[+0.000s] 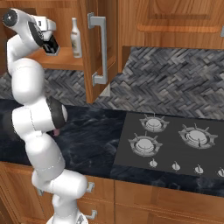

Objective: Sort all alcoholic drinks to one cabinet, and non-alcoholic drinks to the other.

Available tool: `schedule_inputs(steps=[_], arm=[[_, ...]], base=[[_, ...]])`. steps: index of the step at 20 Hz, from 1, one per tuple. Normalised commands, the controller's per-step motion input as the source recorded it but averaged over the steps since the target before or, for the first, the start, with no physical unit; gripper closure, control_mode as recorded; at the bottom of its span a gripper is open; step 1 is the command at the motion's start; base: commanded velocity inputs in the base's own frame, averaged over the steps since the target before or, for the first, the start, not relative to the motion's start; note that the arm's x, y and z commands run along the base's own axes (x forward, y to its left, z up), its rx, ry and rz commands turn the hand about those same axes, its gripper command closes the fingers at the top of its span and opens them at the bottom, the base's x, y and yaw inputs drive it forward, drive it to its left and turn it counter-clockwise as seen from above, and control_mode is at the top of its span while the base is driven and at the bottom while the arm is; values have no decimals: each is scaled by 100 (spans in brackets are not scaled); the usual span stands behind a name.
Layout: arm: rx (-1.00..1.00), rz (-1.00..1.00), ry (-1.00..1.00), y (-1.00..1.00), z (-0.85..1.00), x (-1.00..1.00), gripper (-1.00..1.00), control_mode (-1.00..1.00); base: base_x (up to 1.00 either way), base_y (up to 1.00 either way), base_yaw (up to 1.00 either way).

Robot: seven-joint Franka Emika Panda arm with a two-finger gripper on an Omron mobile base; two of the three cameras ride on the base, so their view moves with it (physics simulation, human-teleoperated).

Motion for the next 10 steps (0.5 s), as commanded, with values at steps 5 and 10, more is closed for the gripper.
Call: schedule_inputs(steps=[5,10], arm=[[-2,0,3,0,-34,-1,100,-100],[0,0,-4,0,-11,-2,-100,-100]], base=[[0,0,0],[0,0,0]])
